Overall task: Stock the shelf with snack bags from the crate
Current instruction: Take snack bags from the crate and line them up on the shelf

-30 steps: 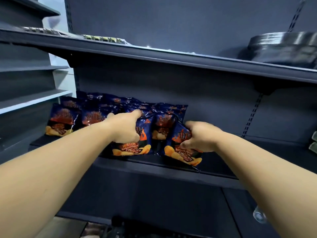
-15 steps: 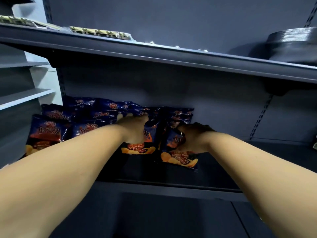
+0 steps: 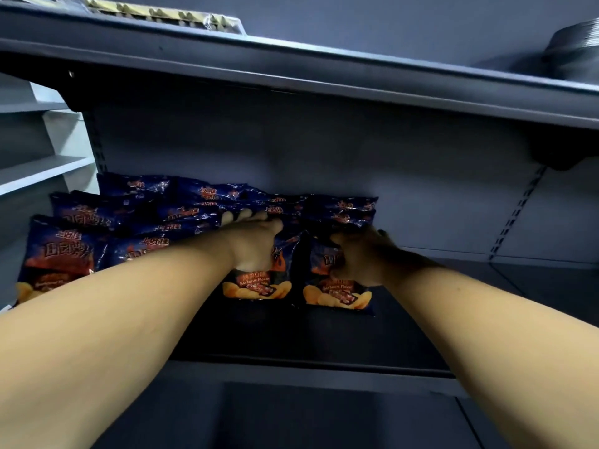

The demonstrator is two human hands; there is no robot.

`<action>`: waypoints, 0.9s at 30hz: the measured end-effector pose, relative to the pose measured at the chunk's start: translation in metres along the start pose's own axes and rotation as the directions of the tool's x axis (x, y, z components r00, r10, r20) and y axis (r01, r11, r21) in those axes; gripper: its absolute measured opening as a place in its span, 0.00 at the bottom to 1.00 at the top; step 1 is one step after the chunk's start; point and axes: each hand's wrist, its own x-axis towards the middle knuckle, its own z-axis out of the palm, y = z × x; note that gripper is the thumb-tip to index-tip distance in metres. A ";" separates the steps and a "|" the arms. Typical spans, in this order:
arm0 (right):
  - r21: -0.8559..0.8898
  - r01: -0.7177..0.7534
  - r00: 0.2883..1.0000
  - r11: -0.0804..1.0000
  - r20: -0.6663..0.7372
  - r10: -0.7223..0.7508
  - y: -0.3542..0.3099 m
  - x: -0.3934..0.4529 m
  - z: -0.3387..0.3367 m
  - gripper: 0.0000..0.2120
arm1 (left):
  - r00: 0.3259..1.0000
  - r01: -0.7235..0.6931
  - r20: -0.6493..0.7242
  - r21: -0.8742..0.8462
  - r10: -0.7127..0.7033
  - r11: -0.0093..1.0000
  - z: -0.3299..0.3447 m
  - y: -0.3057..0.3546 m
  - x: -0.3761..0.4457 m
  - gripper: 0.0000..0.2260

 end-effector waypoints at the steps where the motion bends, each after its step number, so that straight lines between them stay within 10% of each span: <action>1: -0.011 -0.003 1.000 1.000 -0.023 0.002 0.001 0.004 0.004 0.35 | 1.000 0.000 -0.004 0.004 0.000 1.000 0.001 0.000 0.002 0.32; 27: 0.057 -0.041 0.989 0.998 -0.142 0.048 -0.018 -0.029 -0.007 0.41 | 0.983 -0.032 -0.183 -0.046 0.023 0.998 0.001 0.012 -0.027 0.40</action>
